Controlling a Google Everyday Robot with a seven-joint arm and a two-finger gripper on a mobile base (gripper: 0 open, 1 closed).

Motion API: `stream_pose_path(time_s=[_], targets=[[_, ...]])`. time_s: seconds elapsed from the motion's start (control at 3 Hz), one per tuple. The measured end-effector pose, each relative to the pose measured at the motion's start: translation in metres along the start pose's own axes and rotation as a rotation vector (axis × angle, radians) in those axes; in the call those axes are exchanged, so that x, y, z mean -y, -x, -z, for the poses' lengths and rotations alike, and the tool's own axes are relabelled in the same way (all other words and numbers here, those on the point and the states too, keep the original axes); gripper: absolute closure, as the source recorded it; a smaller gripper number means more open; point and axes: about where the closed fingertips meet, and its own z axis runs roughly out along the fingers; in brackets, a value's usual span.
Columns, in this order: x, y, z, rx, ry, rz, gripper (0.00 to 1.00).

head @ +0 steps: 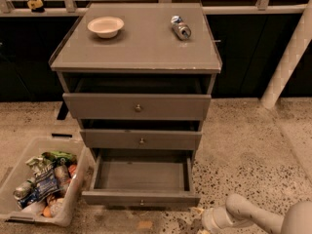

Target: Close bottom drawer

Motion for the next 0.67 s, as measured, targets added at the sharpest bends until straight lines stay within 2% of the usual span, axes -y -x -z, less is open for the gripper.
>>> stream_pose_path(time_s=[0.33,0.67], targets=[[0.018,0.007,-0.002,0.024,-0.031,0.014,0.00],[0.047,0.020,-0.002,0.072,-0.058,0.019,0.00]])
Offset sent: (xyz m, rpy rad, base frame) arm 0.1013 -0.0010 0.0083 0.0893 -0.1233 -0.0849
